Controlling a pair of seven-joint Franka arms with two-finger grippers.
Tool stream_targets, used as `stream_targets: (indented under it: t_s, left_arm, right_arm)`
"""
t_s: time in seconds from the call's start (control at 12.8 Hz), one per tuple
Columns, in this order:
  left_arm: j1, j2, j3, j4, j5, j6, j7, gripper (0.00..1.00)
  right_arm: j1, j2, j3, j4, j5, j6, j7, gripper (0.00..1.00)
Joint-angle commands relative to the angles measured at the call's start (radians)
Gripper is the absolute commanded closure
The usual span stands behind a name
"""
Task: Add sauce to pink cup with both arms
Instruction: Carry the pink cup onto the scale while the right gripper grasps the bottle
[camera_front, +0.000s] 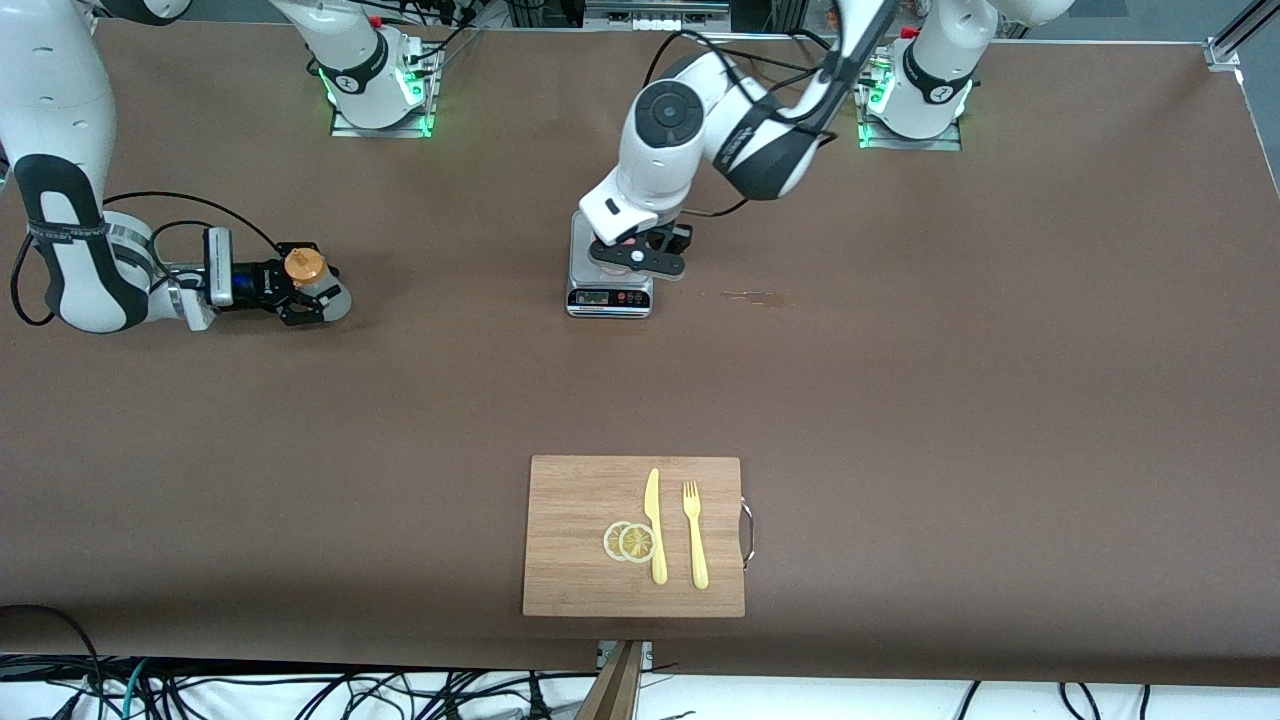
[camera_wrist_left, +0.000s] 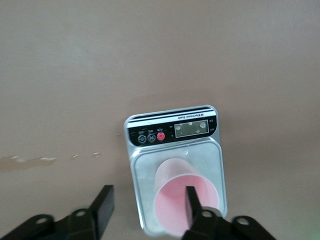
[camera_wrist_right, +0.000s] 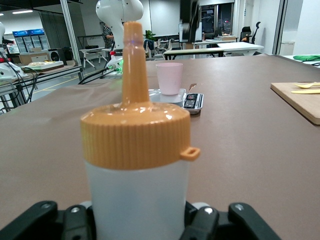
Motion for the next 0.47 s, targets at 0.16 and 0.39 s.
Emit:
stream_targets:
  t_s: [0.16,0.39]
  left_arm:
    - [0.166,-0.086,0.013,0.172,-0.009,-0.293,0.006,0.0]
    - [0.33,-0.163,0.022,0.178,-0.006,-0.408,0.23,0.0]
  right_arm:
    - [0.048,-0.067,0.019,0.014,0.014,-0.003,-0.027,0.83]
    - [0.149,-0.194,0.014,0.014,-0.006,0.123,0.152,0.83]
